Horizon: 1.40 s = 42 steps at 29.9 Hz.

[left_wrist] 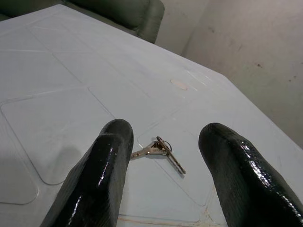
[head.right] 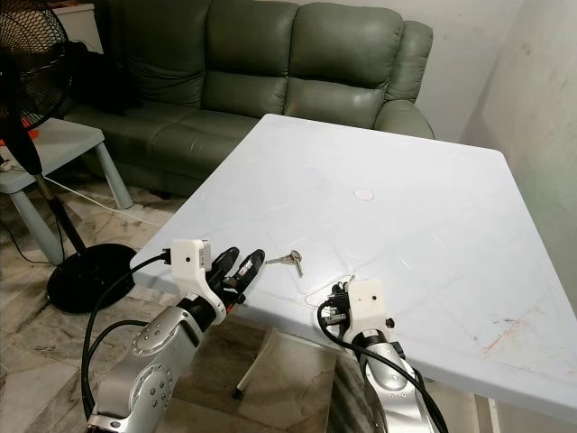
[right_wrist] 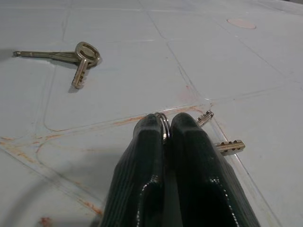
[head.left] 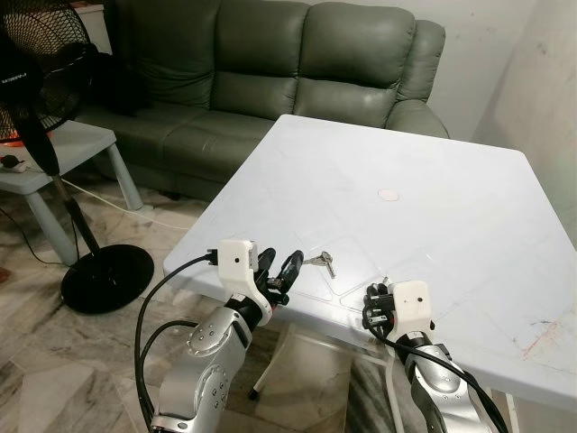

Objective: Hang keys on a hook

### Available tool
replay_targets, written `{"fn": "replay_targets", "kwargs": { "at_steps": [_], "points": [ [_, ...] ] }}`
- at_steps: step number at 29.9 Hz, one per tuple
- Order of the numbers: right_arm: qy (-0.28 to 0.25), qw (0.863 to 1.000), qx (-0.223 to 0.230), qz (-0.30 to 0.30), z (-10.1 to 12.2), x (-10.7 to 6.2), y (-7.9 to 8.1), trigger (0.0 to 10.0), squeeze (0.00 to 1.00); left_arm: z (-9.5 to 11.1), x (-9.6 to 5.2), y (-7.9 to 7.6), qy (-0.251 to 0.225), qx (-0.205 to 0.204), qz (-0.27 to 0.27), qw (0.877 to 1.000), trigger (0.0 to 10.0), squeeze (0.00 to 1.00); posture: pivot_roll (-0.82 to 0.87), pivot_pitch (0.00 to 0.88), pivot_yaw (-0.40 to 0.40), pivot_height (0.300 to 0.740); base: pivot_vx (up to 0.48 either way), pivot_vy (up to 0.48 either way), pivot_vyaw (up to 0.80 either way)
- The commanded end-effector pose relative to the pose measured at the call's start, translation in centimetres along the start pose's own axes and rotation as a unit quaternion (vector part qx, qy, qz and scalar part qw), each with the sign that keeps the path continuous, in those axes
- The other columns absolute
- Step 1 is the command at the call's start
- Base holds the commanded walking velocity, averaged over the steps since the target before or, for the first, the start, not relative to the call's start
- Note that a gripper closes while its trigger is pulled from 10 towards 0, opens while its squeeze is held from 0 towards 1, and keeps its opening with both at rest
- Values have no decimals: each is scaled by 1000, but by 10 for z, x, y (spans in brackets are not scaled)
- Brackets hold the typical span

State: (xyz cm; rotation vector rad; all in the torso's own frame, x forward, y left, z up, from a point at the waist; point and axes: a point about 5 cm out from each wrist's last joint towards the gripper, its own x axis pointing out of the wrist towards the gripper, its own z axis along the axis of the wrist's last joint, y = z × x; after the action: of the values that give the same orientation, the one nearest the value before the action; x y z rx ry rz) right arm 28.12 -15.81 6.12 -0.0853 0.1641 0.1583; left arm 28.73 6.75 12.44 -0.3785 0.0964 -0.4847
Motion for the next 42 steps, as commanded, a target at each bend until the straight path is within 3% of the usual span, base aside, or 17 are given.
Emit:
{"fn": "replay_targets", "kwargs": {
  "at_steps": [1, 11, 16, 20, 24, 29, 34, 37, 42],
  "points": [
    [2, 1000, -2, -7, -1, -1, -4, 0, 0, -1, 5, -12, -7, -22, -8, 1000, 10000, 0, -17, 14, -20, 740, 0, 0, 0],
    [-4, 1000, 10, -19, 1, -2, -6, 0, 0, -1, 5, -12, -5, -23, -6, 1000, 10000, 0, -15, 14, -21, 740, 0, 0, 0],
    [-13, 991, 102, -90, 20, 6, -16, 0, 0, 0, 6, -10, -7, -20, -5, 1000, 10000, 0, -16, 14, -20, 740, 0, 0, 0],
    [-41, 984, 124, -120, 38, 12, -18, 0, 0, 5, 9, -6, -13, -12, -1, 1000, 10000, 0, -18, 5, -12, 740, 0, 0, 0],
    [-83, 982, 115, -121, 59, 16, -15, 0, 0, 13, 15, 1, -24, 4, 11, 1000, 10000, 0, -22, 0, -8, 740, 0, 0, 0],
    [-160, 980, 80, -89, 90, 15, -3, 0, 0, 33, 27, 22, -41, 32, 41, 998, 10000, 0, -23, 0, -7, 740, 0, 0, 0],
    [-200, 974, 66, -82, 101, 9, 0, 0, 0, 47, 29, 33, -60, 53, 56, 995, 10000, 0, -24, 0, -3, 740, 0, 0, 0],
    [-223, 968, 82, -77, 109, 5, -3, 0, 0, 63, 30, 44, -84, 73, 63, 992, 10000, 0, -30, 0, 2, 740, 0, 0, 0],
    [-236, 966, 74, -78, 112, -1, -8, 0, 0, 72, 26, 58, -112, 83, 72, 988, 10000, 0, -38, 0, 2, 740, 0, 0, 0]
  ]
}}
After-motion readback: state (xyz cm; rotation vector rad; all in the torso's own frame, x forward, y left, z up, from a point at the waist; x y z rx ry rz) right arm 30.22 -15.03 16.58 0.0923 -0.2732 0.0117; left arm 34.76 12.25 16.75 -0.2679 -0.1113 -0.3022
